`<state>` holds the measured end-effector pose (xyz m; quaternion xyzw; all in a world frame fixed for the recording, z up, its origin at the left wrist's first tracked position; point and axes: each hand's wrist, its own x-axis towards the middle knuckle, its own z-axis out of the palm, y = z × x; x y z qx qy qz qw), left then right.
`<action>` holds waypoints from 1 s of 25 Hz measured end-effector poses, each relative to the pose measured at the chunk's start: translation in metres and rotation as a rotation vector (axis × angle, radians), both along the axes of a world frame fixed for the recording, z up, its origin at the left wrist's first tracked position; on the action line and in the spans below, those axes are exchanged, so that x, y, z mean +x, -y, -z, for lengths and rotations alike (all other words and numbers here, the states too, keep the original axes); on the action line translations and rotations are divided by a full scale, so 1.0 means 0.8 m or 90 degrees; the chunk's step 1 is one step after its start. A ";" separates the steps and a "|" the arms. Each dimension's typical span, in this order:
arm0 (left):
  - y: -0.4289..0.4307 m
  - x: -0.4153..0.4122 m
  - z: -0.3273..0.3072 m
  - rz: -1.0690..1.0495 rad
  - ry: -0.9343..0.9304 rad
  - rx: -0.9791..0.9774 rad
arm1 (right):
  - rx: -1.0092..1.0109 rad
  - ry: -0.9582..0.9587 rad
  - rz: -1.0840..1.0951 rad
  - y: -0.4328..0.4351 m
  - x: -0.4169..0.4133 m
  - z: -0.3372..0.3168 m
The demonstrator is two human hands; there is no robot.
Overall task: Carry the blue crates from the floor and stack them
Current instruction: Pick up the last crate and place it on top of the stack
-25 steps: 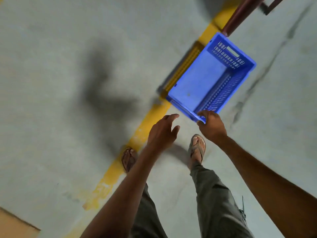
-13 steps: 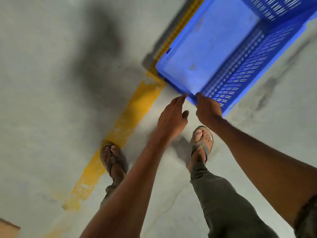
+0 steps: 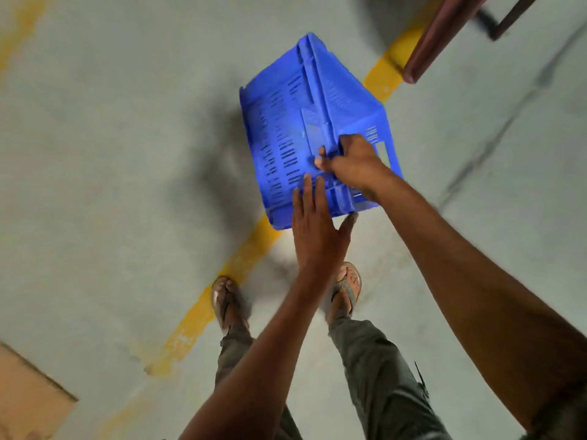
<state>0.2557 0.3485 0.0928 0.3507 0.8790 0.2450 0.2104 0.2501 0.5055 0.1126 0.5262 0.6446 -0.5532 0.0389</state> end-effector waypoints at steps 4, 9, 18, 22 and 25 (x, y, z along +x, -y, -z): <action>0.032 -0.037 -0.145 -0.032 -0.245 0.047 | -0.129 -0.159 -0.016 0.034 -0.045 -0.153; 0.109 -0.115 -0.301 -0.056 -0.399 0.136 | -0.395 -0.367 -0.056 0.106 -0.080 -0.339; 0.451 -0.131 -0.547 -0.489 -0.329 0.372 | 0.362 -0.279 -0.639 0.332 -0.047 -0.447; 0.668 -0.053 -0.602 -0.629 -0.394 0.348 | 0.384 -0.355 -0.711 0.465 -0.030 -0.500; 0.791 0.028 -0.628 -0.566 -0.625 -0.014 | 0.404 -0.399 -0.858 0.609 -0.032 -0.566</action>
